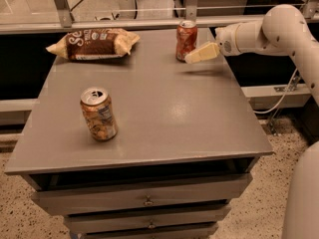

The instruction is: Pick coke can

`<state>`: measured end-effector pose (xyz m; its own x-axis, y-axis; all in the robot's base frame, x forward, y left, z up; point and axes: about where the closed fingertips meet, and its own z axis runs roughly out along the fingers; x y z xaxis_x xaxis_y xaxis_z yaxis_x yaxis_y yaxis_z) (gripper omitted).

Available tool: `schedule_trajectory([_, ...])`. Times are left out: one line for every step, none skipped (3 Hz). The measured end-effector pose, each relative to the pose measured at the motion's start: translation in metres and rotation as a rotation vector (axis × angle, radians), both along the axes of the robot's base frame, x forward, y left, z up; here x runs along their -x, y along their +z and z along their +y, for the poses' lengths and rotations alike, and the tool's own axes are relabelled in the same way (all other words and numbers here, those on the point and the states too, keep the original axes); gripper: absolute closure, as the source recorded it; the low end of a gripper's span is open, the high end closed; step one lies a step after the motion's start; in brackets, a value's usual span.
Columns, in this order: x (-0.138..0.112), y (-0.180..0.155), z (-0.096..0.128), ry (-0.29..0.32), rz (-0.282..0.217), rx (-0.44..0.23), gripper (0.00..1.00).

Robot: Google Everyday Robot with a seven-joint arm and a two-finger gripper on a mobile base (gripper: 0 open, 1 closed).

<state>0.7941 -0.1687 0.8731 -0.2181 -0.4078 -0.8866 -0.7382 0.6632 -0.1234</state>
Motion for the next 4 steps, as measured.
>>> schedule_trajectory([-0.010, 0.008, 0.019, 0.013, -0.014, -0.100, 0.13])
schedule_trajectory([-0.012, 0.015, 0.035, 0.037, -0.025, -0.168, 0.36])
schedule_trajectory([-0.008, 0.020, 0.041, 0.061, -0.028, -0.203, 0.59])
schedule_trajectory([0.014, 0.037, 0.050, 0.124, -0.043, -0.217, 0.83])
